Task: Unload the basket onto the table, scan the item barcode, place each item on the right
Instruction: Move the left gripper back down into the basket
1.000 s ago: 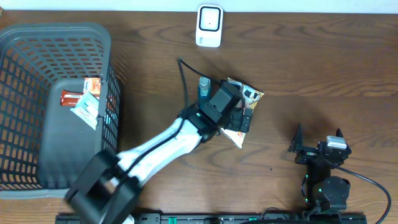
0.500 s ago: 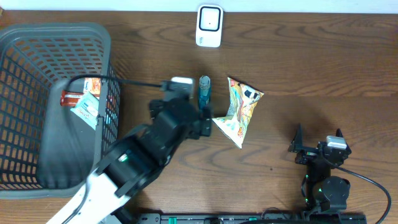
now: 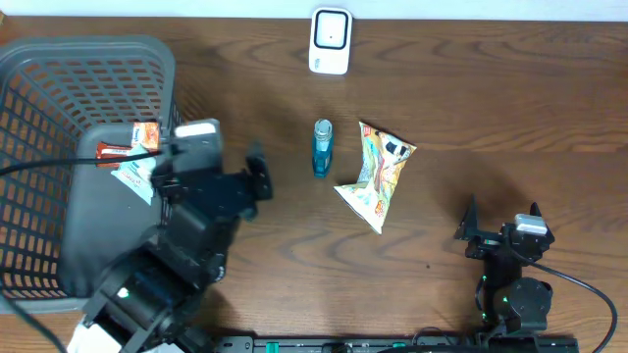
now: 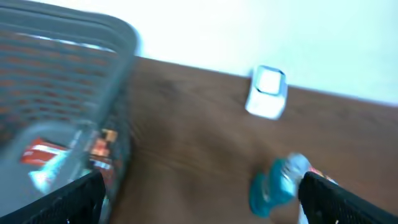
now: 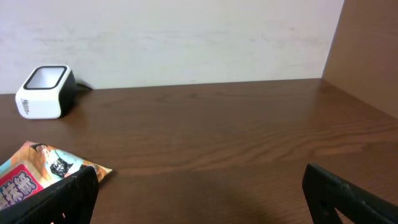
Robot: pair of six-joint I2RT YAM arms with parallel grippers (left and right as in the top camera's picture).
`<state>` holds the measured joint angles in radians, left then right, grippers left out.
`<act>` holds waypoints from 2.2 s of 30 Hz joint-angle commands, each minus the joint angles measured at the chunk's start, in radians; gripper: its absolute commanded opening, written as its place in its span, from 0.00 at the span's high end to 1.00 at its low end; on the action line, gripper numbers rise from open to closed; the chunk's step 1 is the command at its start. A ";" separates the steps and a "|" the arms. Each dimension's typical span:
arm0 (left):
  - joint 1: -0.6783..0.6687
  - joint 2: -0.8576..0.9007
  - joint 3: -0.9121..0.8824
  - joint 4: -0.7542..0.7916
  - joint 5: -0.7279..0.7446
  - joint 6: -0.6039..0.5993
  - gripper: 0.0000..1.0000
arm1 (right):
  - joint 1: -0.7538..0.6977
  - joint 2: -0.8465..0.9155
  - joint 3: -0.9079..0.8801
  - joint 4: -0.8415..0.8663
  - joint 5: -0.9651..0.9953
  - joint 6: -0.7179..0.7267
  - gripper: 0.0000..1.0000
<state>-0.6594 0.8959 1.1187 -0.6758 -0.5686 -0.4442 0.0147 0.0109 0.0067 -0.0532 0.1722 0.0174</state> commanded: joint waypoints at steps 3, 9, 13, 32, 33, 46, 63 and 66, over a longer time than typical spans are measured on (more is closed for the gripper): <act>0.096 -0.032 0.132 -0.034 -0.045 0.006 0.02 | -0.008 -0.005 -0.001 -0.003 0.001 -0.008 0.01; 0.206 -0.035 0.215 -0.133 -0.046 0.006 0.02 | -0.008 -0.005 -0.001 -0.003 0.001 -0.008 0.01; 0.281 -0.037 0.217 -0.180 -0.046 0.005 0.02 | -0.008 -0.005 -0.001 -0.003 0.001 -0.008 0.01; 0.568 -0.037 0.217 -0.217 -0.045 -0.002 0.02 | -0.008 -0.005 -0.001 -0.003 0.001 -0.008 0.01; 0.582 -0.037 0.217 -0.217 -0.045 -0.002 0.02 | -0.008 -0.005 -0.001 -0.003 0.001 -0.008 0.01; 0.827 0.028 0.217 -0.270 0.042 -0.157 0.02 | -0.008 -0.005 -0.001 -0.003 0.001 -0.008 0.01; 0.981 0.581 0.217 -0.178 0.360 -0.167 0.02 | -0.008 -0.005 -0.001 -0.003 0.001 -0.008 0.01; 0.981 0.676 0.217 -0.176 0.407 -0.167 0.02 | -0.008 -0.005 -0.001 -0.003 0.001 -0.008 0.01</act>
<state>0.3172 1.5127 1.3247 -0.8516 -0.2176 -0.6033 0.0147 0.0109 0.0067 -0.0528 0.1722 0.0174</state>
